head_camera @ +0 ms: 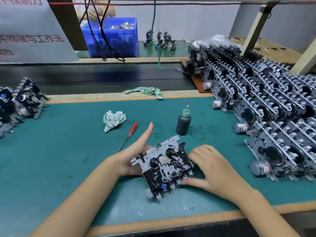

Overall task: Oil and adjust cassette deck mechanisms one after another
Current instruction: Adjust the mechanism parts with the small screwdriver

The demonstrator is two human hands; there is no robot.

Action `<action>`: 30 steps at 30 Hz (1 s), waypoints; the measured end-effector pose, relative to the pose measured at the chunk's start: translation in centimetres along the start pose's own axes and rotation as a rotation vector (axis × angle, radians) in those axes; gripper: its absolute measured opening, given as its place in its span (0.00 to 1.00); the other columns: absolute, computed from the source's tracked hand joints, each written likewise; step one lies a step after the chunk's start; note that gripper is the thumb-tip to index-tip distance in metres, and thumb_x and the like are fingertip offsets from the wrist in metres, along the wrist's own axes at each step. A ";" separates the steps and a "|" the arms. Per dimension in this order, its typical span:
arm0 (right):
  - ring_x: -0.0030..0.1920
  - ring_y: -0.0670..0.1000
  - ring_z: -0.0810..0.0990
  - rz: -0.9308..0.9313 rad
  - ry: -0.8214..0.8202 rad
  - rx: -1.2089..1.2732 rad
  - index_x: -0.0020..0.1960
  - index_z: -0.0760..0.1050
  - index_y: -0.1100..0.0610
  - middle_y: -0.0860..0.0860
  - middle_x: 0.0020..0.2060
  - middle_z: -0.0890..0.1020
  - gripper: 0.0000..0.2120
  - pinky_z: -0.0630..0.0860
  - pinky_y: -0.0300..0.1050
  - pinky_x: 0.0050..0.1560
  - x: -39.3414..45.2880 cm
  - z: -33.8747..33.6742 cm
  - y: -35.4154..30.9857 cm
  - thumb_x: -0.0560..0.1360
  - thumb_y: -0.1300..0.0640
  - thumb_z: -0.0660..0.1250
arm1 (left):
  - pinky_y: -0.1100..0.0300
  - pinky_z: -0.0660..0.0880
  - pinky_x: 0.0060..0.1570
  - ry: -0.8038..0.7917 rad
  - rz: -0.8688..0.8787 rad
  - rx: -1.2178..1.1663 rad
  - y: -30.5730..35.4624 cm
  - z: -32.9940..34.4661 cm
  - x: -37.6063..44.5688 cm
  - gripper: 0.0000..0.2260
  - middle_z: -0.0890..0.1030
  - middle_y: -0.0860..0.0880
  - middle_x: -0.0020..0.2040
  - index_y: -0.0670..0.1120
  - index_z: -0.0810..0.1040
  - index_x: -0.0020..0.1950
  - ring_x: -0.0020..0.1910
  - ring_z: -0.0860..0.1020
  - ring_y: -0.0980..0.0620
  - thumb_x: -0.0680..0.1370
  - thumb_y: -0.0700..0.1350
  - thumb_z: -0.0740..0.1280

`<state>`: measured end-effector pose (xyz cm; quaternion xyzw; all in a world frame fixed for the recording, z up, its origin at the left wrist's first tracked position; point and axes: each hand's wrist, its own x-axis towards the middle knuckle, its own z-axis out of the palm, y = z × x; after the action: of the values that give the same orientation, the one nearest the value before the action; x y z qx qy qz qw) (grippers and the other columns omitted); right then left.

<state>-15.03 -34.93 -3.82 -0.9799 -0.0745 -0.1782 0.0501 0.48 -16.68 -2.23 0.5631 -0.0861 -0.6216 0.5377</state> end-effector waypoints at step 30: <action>0.35 0.52 0.70 0.058 0.135 0.078 0.32 0.67 0.55 0.47 0.30 0.69 0.24 0.67 0.42 0.47 -0.3 1.7 -0.3 0.66 0.34 0.67 | 0.64 0.60 0.21 1.135 0.685 1.335 -6.0 2.3 -2.4 0.26 0.70 0.50 0.18 0.48 0.68 0.22 0.19 0.73 0.50 0.58 0.72 0.60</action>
<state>-14.74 -34.48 -5.48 -0.9646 -0.0496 -0.2395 0.0982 -5.32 -13.54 -4.21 0.9177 -0.3107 0.1156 0.2188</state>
